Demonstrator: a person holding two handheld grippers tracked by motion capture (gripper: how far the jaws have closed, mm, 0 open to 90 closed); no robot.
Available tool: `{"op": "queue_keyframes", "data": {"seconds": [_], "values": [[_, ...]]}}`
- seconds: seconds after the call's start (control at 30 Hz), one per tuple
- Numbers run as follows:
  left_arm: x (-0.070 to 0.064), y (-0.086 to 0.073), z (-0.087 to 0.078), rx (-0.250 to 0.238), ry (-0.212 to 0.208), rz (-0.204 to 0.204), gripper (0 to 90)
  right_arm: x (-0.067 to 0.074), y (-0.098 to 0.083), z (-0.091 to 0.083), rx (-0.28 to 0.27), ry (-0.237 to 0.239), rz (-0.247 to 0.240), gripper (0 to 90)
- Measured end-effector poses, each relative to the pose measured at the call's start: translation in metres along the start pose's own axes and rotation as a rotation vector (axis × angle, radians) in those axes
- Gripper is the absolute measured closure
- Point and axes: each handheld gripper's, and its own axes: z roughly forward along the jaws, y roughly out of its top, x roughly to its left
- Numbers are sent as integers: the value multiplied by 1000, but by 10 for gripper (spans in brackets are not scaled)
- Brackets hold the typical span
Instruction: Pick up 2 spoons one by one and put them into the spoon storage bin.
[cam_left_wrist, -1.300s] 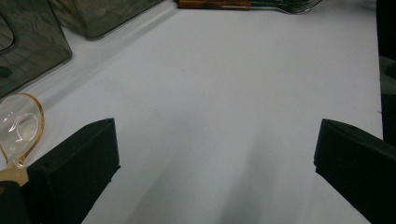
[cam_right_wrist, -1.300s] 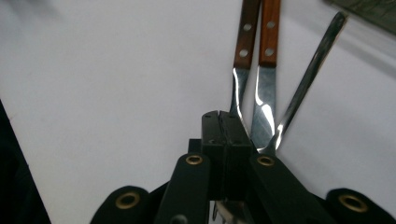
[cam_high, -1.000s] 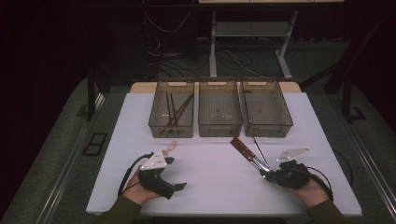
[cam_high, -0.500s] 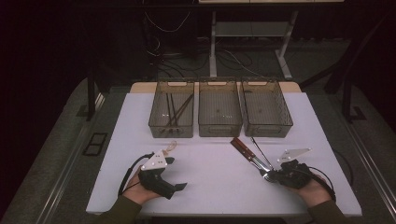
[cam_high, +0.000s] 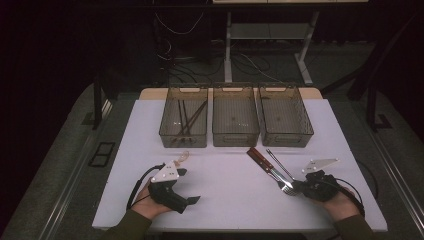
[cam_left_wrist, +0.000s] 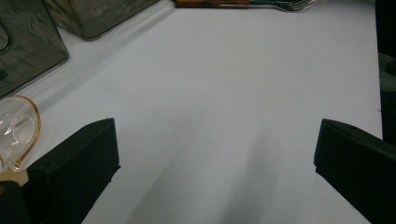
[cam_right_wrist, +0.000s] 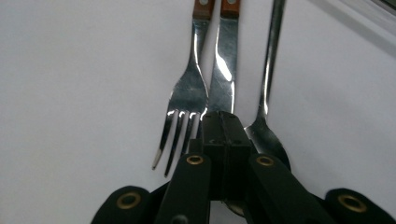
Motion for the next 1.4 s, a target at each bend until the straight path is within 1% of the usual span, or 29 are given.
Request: {"op": "queue_keyframes", "data": {"seconds": [0.1, 0.2, 0.27, 0.33, 0.57, 0.73, 0.8, 0.87, 1.0, 1.1, 1.2, 1.27, 1.4], "values": [[0, 0, 0, 2, 1, 2, 0, -3, -2, -1, 4, -14, -1, 900], [0, 0, 0, 2, 2, 1, 0, -3, -4, -3, 0, -9, 8, 900], [0, 0, 0, 2, 1, 1, 0, -3, -5, -4, -6, 7, 16, 900], [0, 0, 0, 2, 2, 2, 0, -2, -7, -5, -4, 3, 7, 900], [0, 0, 0, 2, 3, 2, 0, -5, -10, -6, 3, -10, 13, 900], [0, 0, 0, 2, 2, 1, 0, -9, -11, -6, 9, -38, 7, 900], [0, 0, 0, 1, 1, 0, 0, -12, -11, -6, 11, -57, 7, 900], [0, 0, 0, 2, 1, 0, 0, -15, -11, -7, 9, -64, 16, 900], [0, 0, 1, 2, 0, -1, 0, -23, -12, -9, 9, -96, 27, 900], [0, 0, 1, 2, 0, 0, 0, -31, -14, -11, 8, -109, 46, 900], [0, 0, 1, 2, 0, -1, 0, -36, -15, -13, -7, -111, 60, 900], [0, 0, 1, 2, -1, -1, 0, -38, -16, -15, -23, -101, 77, 900], [1, 0, 1, 2, 0, -1, 0, -40, -16, -20, -63, -84, 95, 900]]}}
